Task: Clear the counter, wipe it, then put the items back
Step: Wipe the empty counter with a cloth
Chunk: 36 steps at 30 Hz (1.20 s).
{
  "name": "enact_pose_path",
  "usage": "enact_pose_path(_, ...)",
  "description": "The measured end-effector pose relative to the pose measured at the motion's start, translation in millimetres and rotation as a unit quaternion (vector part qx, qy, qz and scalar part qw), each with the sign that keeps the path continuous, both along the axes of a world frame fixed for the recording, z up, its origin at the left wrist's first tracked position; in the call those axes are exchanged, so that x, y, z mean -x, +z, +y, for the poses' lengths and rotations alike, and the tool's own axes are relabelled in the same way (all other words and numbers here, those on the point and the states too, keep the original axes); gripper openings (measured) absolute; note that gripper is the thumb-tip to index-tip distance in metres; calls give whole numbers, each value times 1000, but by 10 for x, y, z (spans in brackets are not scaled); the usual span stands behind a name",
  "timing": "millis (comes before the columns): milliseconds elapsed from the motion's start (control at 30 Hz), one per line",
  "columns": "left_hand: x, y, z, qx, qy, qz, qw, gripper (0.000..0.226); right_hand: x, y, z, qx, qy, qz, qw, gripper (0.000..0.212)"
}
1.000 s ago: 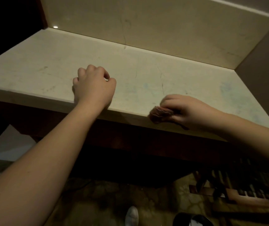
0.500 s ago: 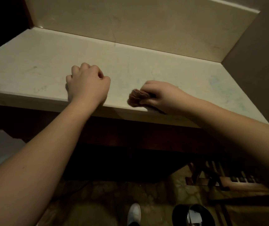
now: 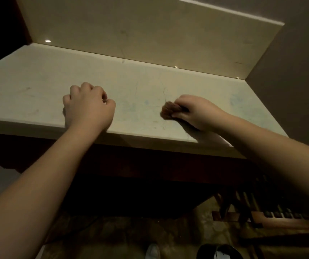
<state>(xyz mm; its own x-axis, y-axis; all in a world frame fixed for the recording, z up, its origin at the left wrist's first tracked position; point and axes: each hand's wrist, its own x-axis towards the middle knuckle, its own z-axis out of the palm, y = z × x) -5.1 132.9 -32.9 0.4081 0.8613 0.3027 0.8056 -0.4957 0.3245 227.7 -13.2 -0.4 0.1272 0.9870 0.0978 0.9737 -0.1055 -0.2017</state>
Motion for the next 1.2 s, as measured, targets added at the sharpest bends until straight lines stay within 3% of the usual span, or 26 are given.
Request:
enact_pose_path(167,-8,21,-53,-11,14,-1,1000,34,-95,-23,372,-8,-22,-34,999,14)
enact_pose_path(367,-40,55,-73,-23,0,19,1000,32,-27,-44,-463,-14,92,29,995,11)
enact_pose_path(467,-102,70,-105,-19,22,11,1000,32,-90,-34,-499,-1,112,33,993,16)
enact_pose_path(767,-679,70,-486,6,-30,-7,999,32,-736,-98,838,-32,-15,-43,998,19)
enact_pose_path(867,-744,24,-513,-4,-24,5,1000,31,-791,-105,985,-31,-15,-35,999,16)
enact_pose_path(1200,-747,-2,-510,-19,-16,13,1000,28,-532,-76,-101,-8,125,38,991,21)
